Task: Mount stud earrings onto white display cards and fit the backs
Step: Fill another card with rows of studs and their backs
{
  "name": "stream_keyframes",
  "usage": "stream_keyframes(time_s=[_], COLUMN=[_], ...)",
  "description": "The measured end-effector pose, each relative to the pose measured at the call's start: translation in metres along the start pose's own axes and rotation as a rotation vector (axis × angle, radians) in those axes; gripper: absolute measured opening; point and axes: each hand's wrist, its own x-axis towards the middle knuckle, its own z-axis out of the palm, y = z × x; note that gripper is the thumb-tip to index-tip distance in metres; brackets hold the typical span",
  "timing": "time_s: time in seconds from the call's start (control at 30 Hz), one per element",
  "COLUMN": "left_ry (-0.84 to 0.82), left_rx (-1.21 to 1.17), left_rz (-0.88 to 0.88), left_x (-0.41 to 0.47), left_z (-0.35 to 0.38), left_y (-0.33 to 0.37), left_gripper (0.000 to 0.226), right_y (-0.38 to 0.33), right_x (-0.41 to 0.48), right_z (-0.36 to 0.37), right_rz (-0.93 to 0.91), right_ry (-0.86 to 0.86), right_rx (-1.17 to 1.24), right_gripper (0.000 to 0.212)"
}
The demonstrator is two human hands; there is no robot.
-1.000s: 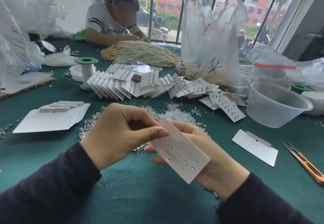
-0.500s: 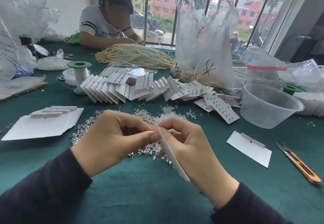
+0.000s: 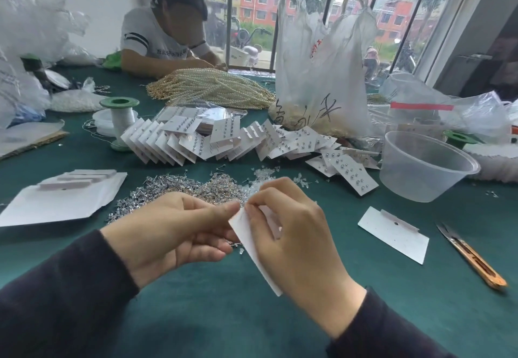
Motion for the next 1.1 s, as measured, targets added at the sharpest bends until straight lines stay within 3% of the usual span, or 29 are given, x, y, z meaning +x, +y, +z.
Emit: stream_keyframes(time_s=[0.1, 0.2, 0.4, 0.53, 0.6, 0.67, 0.87, 1.1], left_ry=[-0.010, 0.022, 0.169, 0.319, 0.368, 0.400, 0.420, 0.431], left_rx=[-0.009, -0.055, -0.089, -0.152, -0.196, -0.243, -0.286, -0.204], left_rz=[-0.049, -0.082, -0.086, -0.061, -0.049, -0.045, -0.031, -0.038], left_x=[-0.001, 0.000, 0.000, 0.002, 0.003, 0.005, 0.005, 0.003], left_z=[-0.003, -0.003, 0.000, -0.007, -0.011, -0.015, -0.015, -0.011], left_y=[0.000, 0.000, 0.005, 0.010, 0.012, 0.013, 0.012, 0.012], left_gripper=[0.026, 0.021, 0.010, 0.009, 0.008, 0.008, 0.015, 0.012], right_y=[-0.001, 0.001, 0.006, 0.032, 0.052, 0.061, 0.061, 0.063], right_x=[0.000, 0.001, 0.007, 0.022, 0.023, 0.020, 0.022, 0.022], right_z=[0.000, -0.001, -0.005, -0.019, -0.024, -0.023, -0.008, -0.007], right_rz=[-0.050, -0.078, -0.136, 0.082, 0.216, 0.337, 0.367, 0.397], right_ry=[-0.001, -0.010, -0.179, -0.145, -0.289, -0.432, -0.361, -0.264], right_rx=[-0.017, -0.017, -0.005, -0.113, -0.290, -0.311, -0.219, -0.119], right_gripper=[0.006, 0.005, 0.024, 0.027, 0.026, 0.025, 0.008, 0.016])
